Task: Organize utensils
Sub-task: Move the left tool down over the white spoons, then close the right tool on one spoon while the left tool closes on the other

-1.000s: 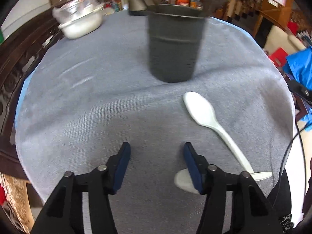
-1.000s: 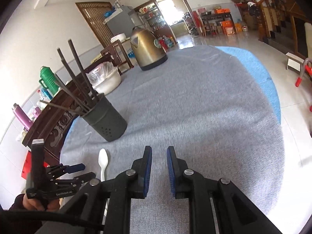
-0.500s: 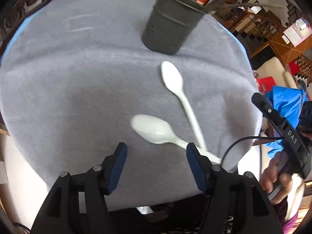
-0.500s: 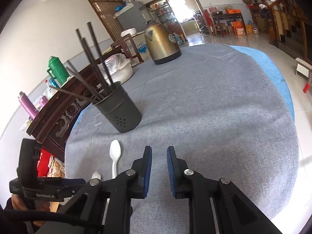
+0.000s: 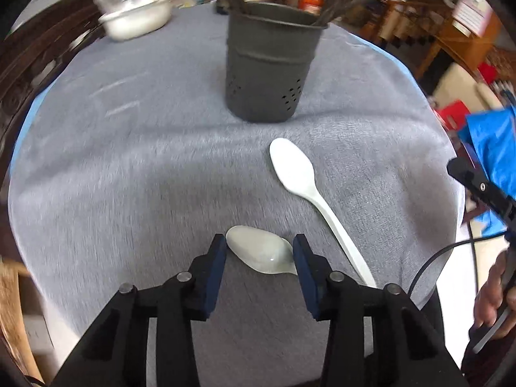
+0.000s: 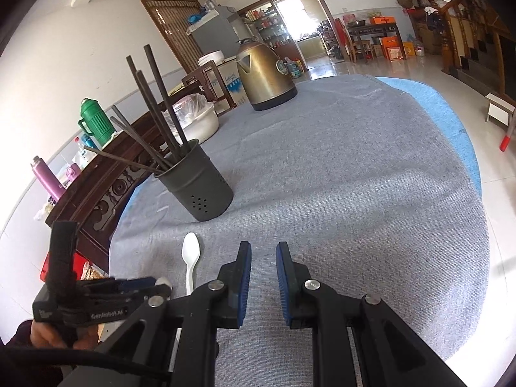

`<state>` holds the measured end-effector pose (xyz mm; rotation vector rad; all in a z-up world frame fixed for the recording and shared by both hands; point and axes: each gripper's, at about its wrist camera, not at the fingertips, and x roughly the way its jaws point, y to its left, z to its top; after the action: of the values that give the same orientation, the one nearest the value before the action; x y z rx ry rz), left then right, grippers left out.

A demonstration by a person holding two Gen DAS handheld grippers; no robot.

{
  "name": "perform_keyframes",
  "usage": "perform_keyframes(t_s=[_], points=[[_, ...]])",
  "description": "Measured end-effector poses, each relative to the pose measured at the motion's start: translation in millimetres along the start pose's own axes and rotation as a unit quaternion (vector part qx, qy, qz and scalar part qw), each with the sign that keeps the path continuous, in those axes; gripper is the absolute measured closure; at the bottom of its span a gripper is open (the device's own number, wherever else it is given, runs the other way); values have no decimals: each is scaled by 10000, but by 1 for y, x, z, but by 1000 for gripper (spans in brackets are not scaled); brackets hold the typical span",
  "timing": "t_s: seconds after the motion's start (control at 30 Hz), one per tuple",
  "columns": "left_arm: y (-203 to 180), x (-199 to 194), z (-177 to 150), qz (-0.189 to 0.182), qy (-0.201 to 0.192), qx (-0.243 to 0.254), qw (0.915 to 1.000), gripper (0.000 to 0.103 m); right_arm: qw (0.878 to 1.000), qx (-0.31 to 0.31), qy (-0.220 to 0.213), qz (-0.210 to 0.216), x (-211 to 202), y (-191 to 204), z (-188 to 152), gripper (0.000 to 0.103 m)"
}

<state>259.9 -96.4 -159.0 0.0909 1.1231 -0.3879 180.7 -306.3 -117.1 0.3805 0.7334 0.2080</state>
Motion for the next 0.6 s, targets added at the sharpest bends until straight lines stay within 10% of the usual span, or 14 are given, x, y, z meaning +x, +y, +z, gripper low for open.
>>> perform_keyframes(t_s=[0.2, 0.37, 0.6], points=[[16, 9, 27, 130, -39, 1258, 9920, 59, 9992, -125, 316, 225, 12, 15, -1, 85], [23, 15, 45, 607, -169, 2363, 9696, 59, 9960, 0, 720, 533, 40, 36, 4, 79], [76, -10, 40, 31, -195, 1302, 9913, 58, 9904, -558, 1143, 543, 87, 90, 17, 36]])
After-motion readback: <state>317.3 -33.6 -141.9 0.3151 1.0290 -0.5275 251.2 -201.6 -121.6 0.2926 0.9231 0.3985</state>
